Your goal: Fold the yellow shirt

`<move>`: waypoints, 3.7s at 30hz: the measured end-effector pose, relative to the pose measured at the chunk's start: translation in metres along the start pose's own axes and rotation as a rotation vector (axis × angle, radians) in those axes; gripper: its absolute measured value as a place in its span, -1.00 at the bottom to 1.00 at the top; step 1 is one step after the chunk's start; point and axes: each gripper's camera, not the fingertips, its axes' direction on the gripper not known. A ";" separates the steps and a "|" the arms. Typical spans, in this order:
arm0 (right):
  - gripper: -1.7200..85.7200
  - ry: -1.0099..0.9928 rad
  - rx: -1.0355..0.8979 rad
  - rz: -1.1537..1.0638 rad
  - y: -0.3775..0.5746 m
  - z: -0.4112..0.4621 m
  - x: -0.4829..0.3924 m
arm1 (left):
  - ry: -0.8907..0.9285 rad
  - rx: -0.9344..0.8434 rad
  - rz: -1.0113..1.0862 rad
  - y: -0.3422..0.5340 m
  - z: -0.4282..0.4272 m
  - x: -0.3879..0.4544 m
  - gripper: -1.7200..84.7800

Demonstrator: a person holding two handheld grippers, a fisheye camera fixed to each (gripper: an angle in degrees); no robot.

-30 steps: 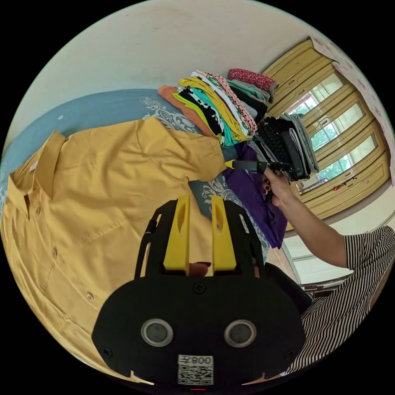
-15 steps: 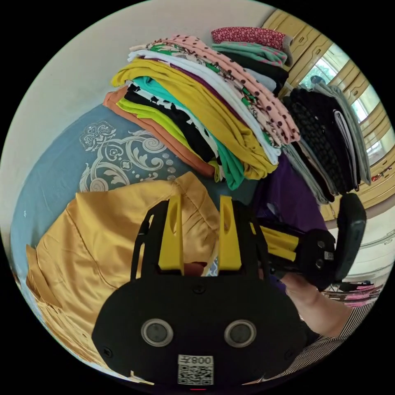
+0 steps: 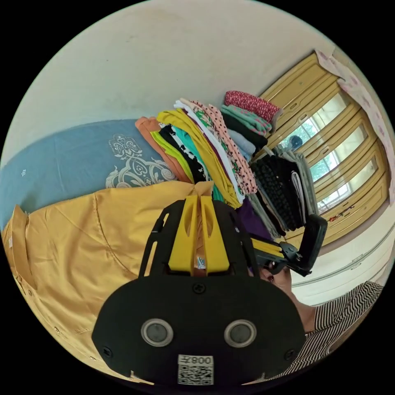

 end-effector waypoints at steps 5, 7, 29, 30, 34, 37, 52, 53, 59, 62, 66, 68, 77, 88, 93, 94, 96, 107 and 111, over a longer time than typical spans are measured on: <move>-0.96 -0.096 0.015 -0.147 0.003 0.008 -0.059 | 0.101 0.110 -0.134 0.018 -0.083 -0.077 -0.93; -0.96 -0.123 -0.020 -0.199 0.011 0.029 -0.084 | 0.107 0.126 -0.186 0.030 -0.102 -0.104 -0.93; -0.96 -0.159 -0.372 -0.341 0.102 0.212 -0.105 | -0.249 -0.010 -0.304 0.016 -0.133 -0.155 -0.85; -0.96 -0.169 -0.373 -0.342 0.103 0.213 -0.102 | -0.262 -0.033 -0.309 0.014 -0.132 -0.155 -0.86; -0.96 -0.110 -0.288 -0.307 0.101 0.200 -0.069 | -0.295 -0.012 -0.311 0.006 -0.147 -0.141 -0.90; -0.96 -0.064 -0.245 -0.213 0.097 0.205 -0.026 | -0.330 -0.012 -0.269 -0.004 -0.152 -0.124 -0.91; -0.96 -0.265 -0.358 -0.369 0.144 0.297 -0.035 | -0.397 -0.132 -0.073 -0.030 -0.169 -0.012 -0.95; -0.96 -0.248 -0.344 -0.367 0.144 0.296 -0.031 | -0.384 -0.122 -0.095 -0.032 -0.180 -0.010 -0.95; -0.96 -0.055 -0.210 -0.191 0.130 0.305 0.056 | -0.315 -0.043 -0.059 -0.051 -0.218 0.037 -0.95; -0.96 0.056 -0.297 -0.162 0.139 0.349 0.080 | -0.373 -0.159 -0.040 -0.063 -0.204 0.050 -0.95; -0.96 0.122 -0.277 -0.223 0.154 0.373 0.077 | -0.295 -0.075 -0.078 -0.067 -0.249 0.069 -0.95; -0.96 0.137 -0.208 -0.261 0.161 0.370 0.070 | -0.295 -0.022 -0.059 -0.059 -0.281 0.091 -0.95; -0.96 0.217 -0.304 -0.388 0.189 0.455 0.065 | -0.257 0.123 -0.186 -0.030 -0.417 0.124 -0.93; -0.96 0.021 -0.341 -0.515 0.213 0.530 0.031 | -0.621 0.567 -0.977 0.232 -0.736 0.066 -0.78; -0.95 -0.087 -0.400 -0.604 0.218 0.587 -0.008 | -0.568 0.594 -1.100 0.248 -0.780 0.041 -0.77; -0.95 -0.121 -0.408 -0.615 0.219 0.601 -0.016 | -0.538 0.621 -1.092 0.248 -0.785 0.041 -0.78; -0.94 -0.167 -0.438 -0.644 0.221 0.622 -0.028 | -0.508 0.638 -1.096 0.249 -0.794 0.042 -0.80; -0.88 -0.437 -0.581 -0.697 0.210 0.757 -0.092 | -0.405 0.735 -0.813 0.232 -0.817 0.122 -0.94; -0.83 -0.489 -0.578 -0.666 0.182 0.793 -0.099 | -0.420 0.604 -0.550 0.183 -0.793 0.177 -0.94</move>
